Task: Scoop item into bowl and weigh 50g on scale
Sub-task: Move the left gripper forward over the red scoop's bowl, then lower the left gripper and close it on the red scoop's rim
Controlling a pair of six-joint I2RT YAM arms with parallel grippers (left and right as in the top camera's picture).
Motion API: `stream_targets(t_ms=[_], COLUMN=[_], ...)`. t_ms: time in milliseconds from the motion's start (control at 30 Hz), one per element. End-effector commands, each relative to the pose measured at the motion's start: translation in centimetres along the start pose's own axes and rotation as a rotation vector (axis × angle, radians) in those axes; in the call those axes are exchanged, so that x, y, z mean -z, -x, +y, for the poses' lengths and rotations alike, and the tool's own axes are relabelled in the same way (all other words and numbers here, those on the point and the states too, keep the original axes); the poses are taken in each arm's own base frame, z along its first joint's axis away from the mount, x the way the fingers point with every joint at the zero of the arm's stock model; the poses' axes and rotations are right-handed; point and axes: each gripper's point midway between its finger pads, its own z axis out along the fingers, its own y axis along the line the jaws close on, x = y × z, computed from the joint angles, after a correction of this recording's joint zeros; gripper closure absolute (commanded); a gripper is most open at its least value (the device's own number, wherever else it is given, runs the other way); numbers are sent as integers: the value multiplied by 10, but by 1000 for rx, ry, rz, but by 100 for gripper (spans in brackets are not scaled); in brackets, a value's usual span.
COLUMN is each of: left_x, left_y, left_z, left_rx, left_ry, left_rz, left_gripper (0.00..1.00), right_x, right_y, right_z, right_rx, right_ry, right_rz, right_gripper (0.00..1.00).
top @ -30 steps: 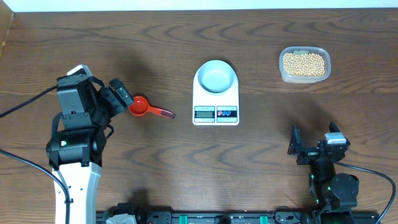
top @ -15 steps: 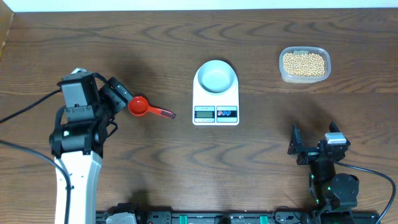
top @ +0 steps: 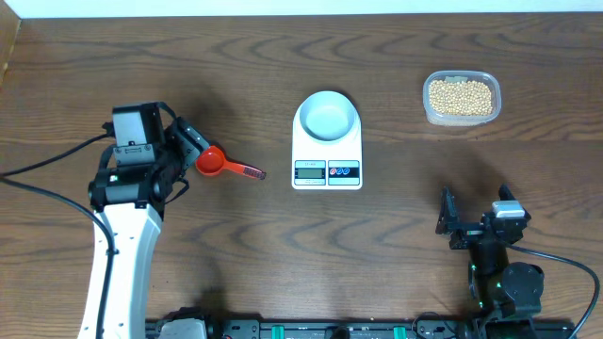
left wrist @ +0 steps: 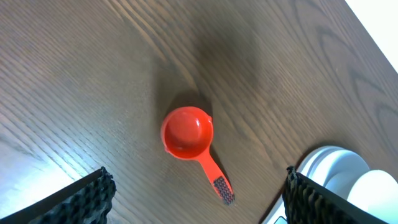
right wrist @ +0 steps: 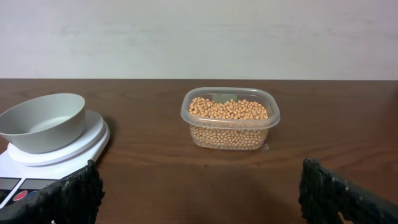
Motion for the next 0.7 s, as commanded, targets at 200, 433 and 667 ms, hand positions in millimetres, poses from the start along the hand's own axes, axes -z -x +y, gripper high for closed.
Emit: stream_targets(t_ms=[200, 433, 667], left_x=[-7, -9, -9], left_y=[-6, -8, -10], left_z=[-4, -1, 0], left_rx=[47, 76, 94], left_ry=[20, 33, 40], left_rz=[34, 47, 54], left_gripper=[11, 11, 11], right_x=[0, 0, 0], right_y=[0, 0, 0], right_z=[-4, -4, -4], right_rx=[7, 7, 7], right_ry=[-21, -21, -21], right_rz=[-1, -1, -1], right_gripper=[1, 1, 1])
